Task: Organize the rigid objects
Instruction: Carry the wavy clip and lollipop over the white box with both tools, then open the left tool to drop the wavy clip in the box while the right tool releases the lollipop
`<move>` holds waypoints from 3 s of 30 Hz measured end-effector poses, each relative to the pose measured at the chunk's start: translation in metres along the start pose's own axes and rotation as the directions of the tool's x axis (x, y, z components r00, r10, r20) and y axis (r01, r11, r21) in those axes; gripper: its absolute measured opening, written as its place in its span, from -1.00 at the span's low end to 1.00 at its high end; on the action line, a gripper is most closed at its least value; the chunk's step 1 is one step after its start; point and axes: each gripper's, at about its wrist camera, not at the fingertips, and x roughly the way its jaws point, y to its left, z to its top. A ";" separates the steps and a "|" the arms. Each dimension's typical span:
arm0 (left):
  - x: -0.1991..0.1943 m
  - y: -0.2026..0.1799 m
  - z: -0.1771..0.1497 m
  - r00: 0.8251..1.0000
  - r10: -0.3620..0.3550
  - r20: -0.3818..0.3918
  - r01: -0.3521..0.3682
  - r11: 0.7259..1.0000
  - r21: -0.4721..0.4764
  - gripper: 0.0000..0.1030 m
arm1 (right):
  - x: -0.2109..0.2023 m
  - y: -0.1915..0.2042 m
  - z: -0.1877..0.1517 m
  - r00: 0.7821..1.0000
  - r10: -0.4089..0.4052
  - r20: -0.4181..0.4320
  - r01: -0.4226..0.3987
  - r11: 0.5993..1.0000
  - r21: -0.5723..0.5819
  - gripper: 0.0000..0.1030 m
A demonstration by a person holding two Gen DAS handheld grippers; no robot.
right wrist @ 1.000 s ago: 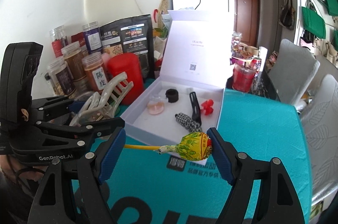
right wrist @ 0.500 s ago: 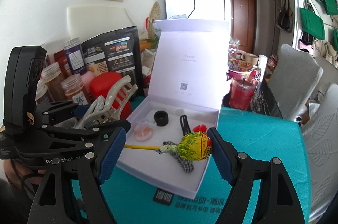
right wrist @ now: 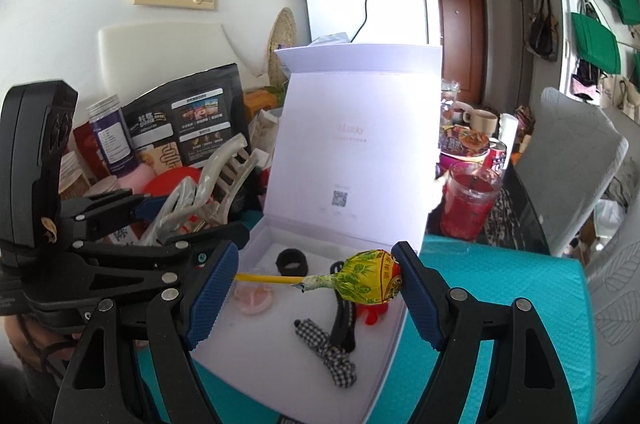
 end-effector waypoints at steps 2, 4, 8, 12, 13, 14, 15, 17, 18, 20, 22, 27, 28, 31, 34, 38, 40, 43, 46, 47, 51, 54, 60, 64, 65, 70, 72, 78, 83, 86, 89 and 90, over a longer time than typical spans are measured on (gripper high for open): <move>0.006 0.002 0.000 1.000 0.008 -0.007 -0.008 1.000 0.006 0.16 | 0.008 -0.003 0.003 1.000 0.006 0.000 -0.006 1.000 0.003 0.53; 0.014 0.005 -0.001 1.000 0.012 -0.028 -0.012 1.000 0.003 0.16 | 0.015 -0.007 0.005 1.000 0.007 -0.004 -0.007 1.000 0.010 0.53; 0.029 0.008 -0.004 0.998 0.016 -0.062 -0.016 1.000 -0.001 0.16 | 0.033 -0.019 0.009 1.000 0.017 -0.018 -0.017 0.999 0.039 0.53; 0.043 0.006 -0.008 0.995 0.023 -0.096 -0.023 1.000 0.008 0.16 | 0.045 -0.031 0.005 0.999 0.014 -0.028 -0.012 0.997 0.075 0.53; 0.046 0.005 -0.009 0.994 0.025 -0.105 -0.024 1.000 0.011 0.16 | 0.048 -0.035 0.001 0.999 0.013 -0.031 -0.010 0.996 0.089 0.53; 0.051 0.004 -0.010 0.992 0.027 -0.119 -0.026 1.000 0.016 0.16 | 0.052 -0.038 -0.002 0.998 0.010 -0.054 -0.004 0.996 0.093 0.53; 0.056 0.003 -0.011 0.991 0.027 -0.131 -0.025 1.000 0.017 0.16 | 0.057 -0.041 -0.005 0.997 0.006 -0.075 0.001 0.996 0.093 0.53; 0.066 0.002 -0.015 0.987 0.030 -0.158 -0.027 0.999 0.021 0.16 | 0.065 -0.047 -0.009 0.995 0.004 -0.101 0.007 0.995 0.102 0.53; 0.070 0.001 -0.016 0.985 0.031 -0.170 -0.027 0.999 0.024 0.16 | 0.070 -0.050 -0.011 0.993 0.004 -0.120 0.008 0.994 0.105 0.53; 0.078 -0.001 -0.020 0.981 0.032 -0.192 -0.027 0.999 0.030 0.16 | 0.076 -0.054 -0.013 0.991 0.001 -0.132 0.014 0.994 0.112 0.53; 0.086 -0.002 -0.023 0.976 0.034 -0.215 -0.028 0.999 0.032 0.16 | 0.081 -0.058 -0.016 0.989 -0.003 -0.150 0.021 0.993 0.118 0.53; 0.101 -0.003 -0.032 0.965 0.039 -0.260 -0.031 0.999 0.036 0.16 | 0.092 -0.062 -0.022 0.984 0.001 -0.178 0.020 0.993 0.115 0.53; 0.104 -0.003 -0.033 0.963 0.040 -0.267 -0.031 0.999 0.036 0.16 | 0.093 -0.063 -0.023 0.983 0.000 -0.182 0.022 0.993 0.118 0.53; 0.108 -0.003 -0.036 0.959 0.045 -0.281 -0.036 0.999 0.039 0.16 | 0.097 -0.063 -0.025 0.982 0.009 -0.189 0.014 0.992 0.123 0.53; 0.112 -0.003 -0.038 0.952 0.060 -0.301 -0.050 0.998 0.041 0.16 | 0.101 -0.060 -0.027 0.980 0.017 -0.200 0.005 0.994 0.109 0.53; 0.117 -0.001 -0.038 0.946 0.059 -0.317 -0.053 0.998 0.027 0.16 | 0.110 -0.054 -0.030 0.973 0.041 -0.227 -0.019 0.995 0.097 0.53; 0.120 -0.002 -0.038 0.946 0.067 -0.318 -0.061 0.998 0.027 0.16 | 0.113 -0.053 -0.032 0.969 0.056 -0.241 -0.033 0.994 0.100 0.53; 0.125 0.002 -0.040 0.939 0.067 -0.337 -0.064 0.998 0.019 0.16 | 0.116 -0.050 -0.034 0.964 0.063 -0.259 -0.041 0.995 0.090 0.53; 0.126 0.000 -0.041 0.939 0.076 -0.336 -0.069 0.997 0.031 0.15 | 0.120 -0.049 -0.036 0.958 0.068 -0.280 -0.043 0.995 0.092 0.53; 0.127 -0.001 -0.041 0.939 0.079 -0.335 -0.071 0.997 0.037 0.15 | 0.122 -0.049 -0.037 0.955 0.068 -0.290 -0.042 0.995 0.094 0.53; 0.132 -0.007 -0.042 0.938 0.097 -0.332 -0.083 0.995 0.055 0.15 | 0.128 -0.050 -0.040 0.948 0.068 -0.311 -0.037 0.994 0.106 0.53; 0.134 -0.011 -0.043 0.939 0.095 -0.330 -0.079 0.995 0.061 0.15 | 0.130 -0.051 -0.042 0.947 0.058 -0.317 -0.027 0.995 0.101 0.54; 0.134 -0.014 -0.043 0.940 0.110 -0.324 -0.092 0.993 0.073 0.16 | 0.131 -0.052 -0.042 0.944 0.063 -0.324 -0.028 0.993 0.112 0.55; 0.132 -0.013 -0.041 0.937 0.102 -0.333 -0.088 0.995 0.056 0.15 | 0.130 -0.053 -0.042 0.943 0.060 -0.327 -0.022 0.993 0.119 0.68; 0.131 -0.012 -0.041 0.937 0.099 -0.334 -0.087 0.995 0.052 0.16 | 0.130 -0.053 -0.041 0.943 0.060 -0.326 -0.022 0.993 0.120 0.68; 0.125 -0.015 -0.040 0.939 0.113 -0.325 -0.098 0.993 0.062 0.16 | 0.125 -0.053 -0.042 0.942 0.056 -0.332 -0.018 0.993 0.115 0.69; 0.123 -0.017 -0.039 0.941 0.113 -0.318 -0.100 0.993 0.059 0.17 | 0.121 -0.053 -0.041 0.943 0.046 -0.331 -0.013 0.995 0.102 0.69; 0.104 -0.020 -0.029 0.954 0.125 -0.271 -0.117 0.992 0.044 0.17 | 0.101 -0.052 -0.031 0.957 0.023 -0.288 -0.001 0.997 0.077 0.69; 0.081 -0.024 -0.020 0.960 0.151 -0.234 -0.141 0.988 0.057 0.17 | 0.082 -0.053 -0.023 0.968 0.009 -0.252 0.015 0.996 0.093 0.69; 0.064 -0.026 -0.016 0.964 0.157 -0.214 -0.149 0.987 0.053 0.17 | 0.067 -0.049 -0.018 0.973 -0.005 -0.230 0.026 0.996 0.089 0.69; 0.042 -0.029 -0.013 0.969 0.169 -0.181 -0.162 0.985 0.053 0.17 | 0.049 -0.044 -0.013 0.978 -0.023 -0.207 0.039 0.997 0.071 0.69; 0.036 -0.029 -0.012 0.970 0.172 -0.171 -0.166 0.985 0.052 0.17 | 0.042 -0.041 -0.011 0.980 -0.028 -0.198 0.041 0.997 0.065 0.69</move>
